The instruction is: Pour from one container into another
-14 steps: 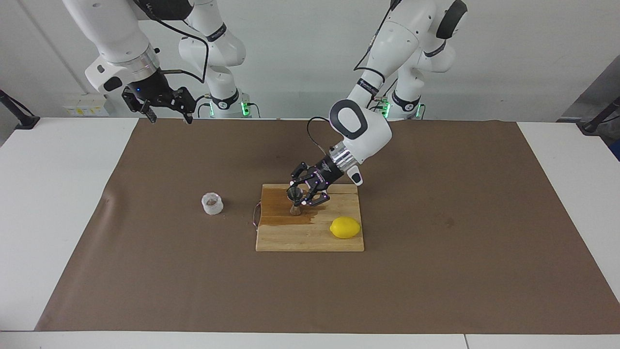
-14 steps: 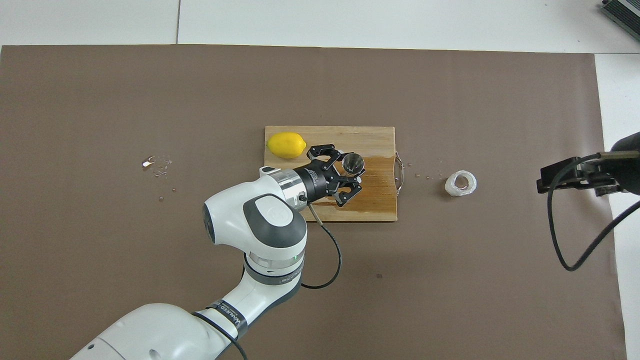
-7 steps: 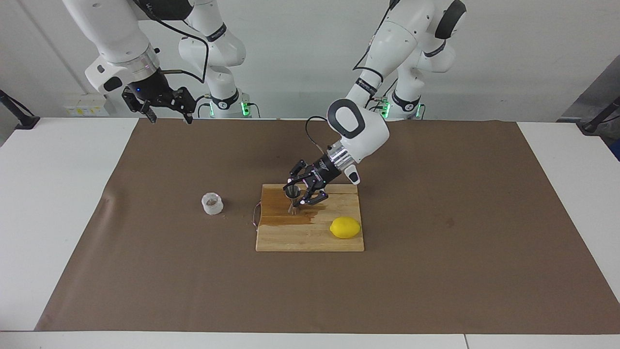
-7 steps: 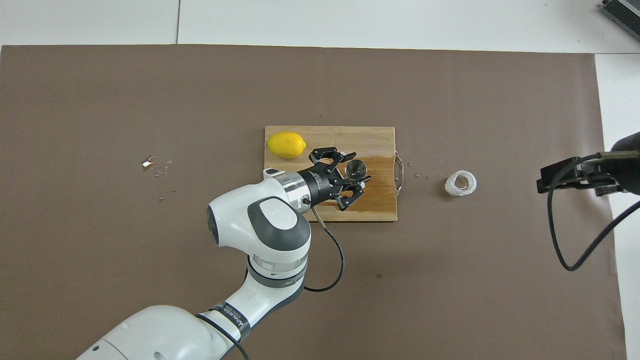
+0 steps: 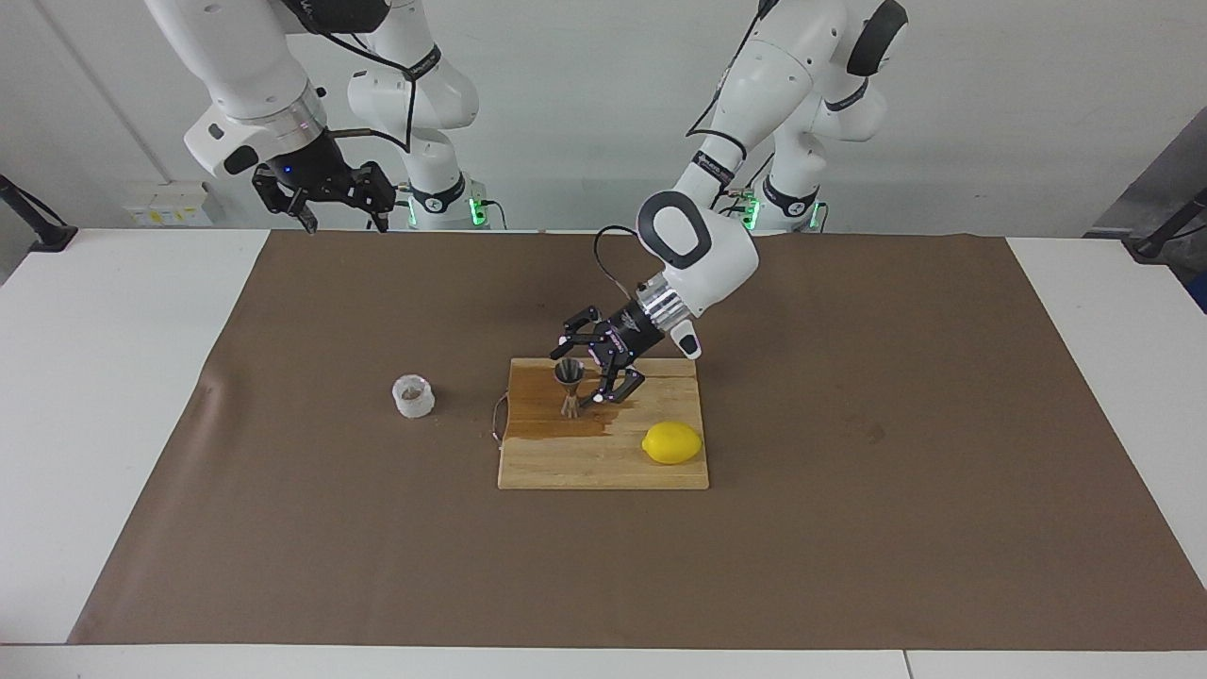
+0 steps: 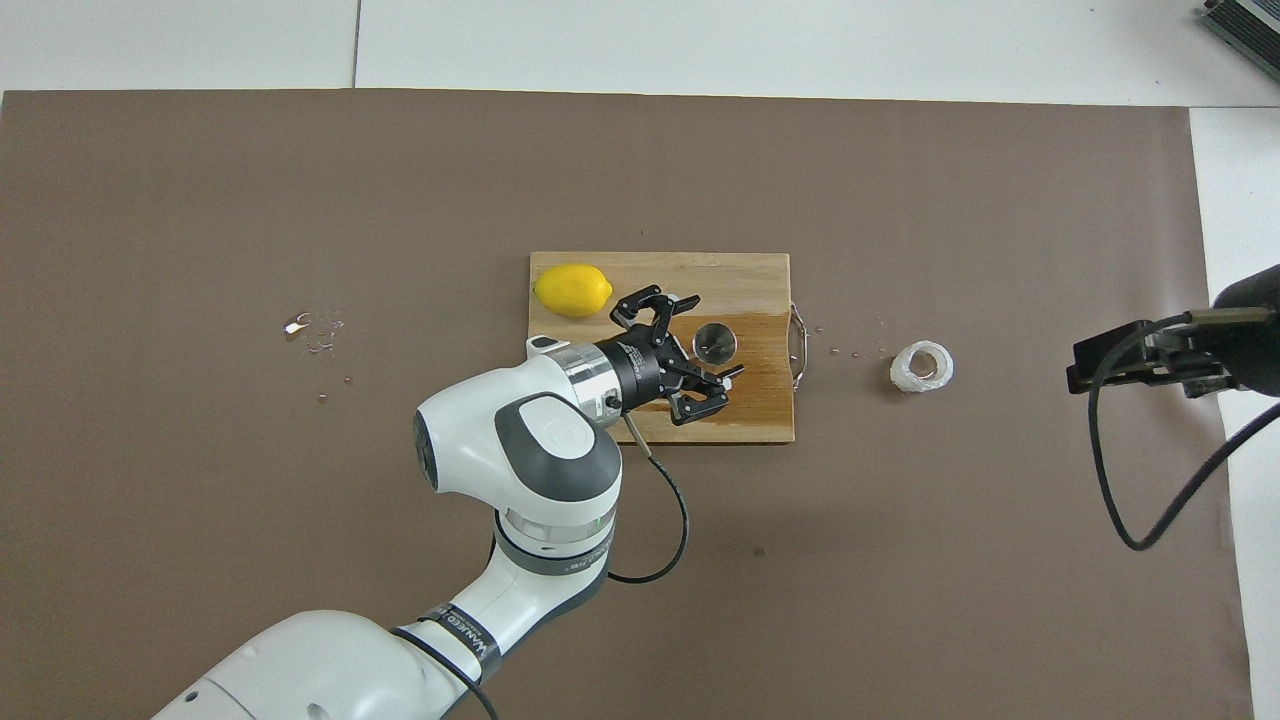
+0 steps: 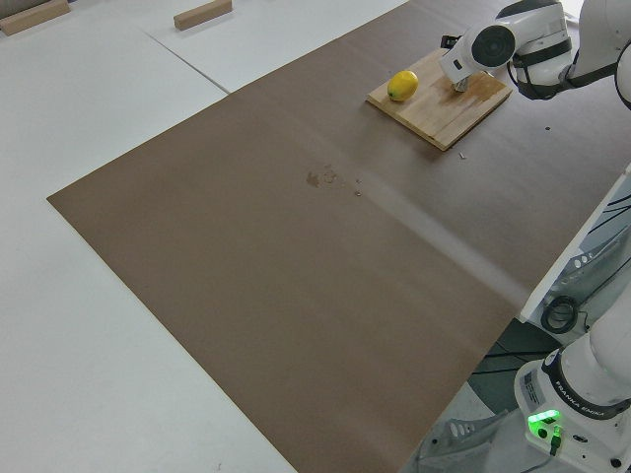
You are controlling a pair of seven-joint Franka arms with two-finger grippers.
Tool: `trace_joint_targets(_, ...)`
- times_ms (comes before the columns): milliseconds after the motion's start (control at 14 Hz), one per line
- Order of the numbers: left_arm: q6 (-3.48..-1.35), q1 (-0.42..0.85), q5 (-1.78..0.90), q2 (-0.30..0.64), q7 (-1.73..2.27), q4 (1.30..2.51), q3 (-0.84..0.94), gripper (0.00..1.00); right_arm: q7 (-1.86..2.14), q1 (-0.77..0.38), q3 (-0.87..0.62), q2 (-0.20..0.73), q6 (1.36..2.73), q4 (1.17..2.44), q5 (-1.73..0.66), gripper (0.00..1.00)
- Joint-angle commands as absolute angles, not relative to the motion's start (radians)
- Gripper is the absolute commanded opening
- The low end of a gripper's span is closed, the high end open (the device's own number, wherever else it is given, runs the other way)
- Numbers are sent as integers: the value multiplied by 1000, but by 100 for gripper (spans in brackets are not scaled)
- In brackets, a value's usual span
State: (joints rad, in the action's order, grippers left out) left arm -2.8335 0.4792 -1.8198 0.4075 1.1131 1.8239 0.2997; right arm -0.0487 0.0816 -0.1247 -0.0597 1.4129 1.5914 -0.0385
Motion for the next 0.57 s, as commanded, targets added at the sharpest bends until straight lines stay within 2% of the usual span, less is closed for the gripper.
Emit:
trace_joint_targets(0, -2814, 465, -1813, 347, 1120, 1821, 298, 100, 46, 110, -114, -103, 1393, 1597, -64, 100)
trace_joint_targets(214, -2780, 442, -1706, 298, 1124, 1827, 291, 100, 340, 197, -106, -135, 1434, 1675, -63, 100)
trace_joint_targets(499, -2695, 376, -1536, 233, 1127, 1855, 290, 100, 911, 285, -104, -176, 1642, 1831, -63, 100)
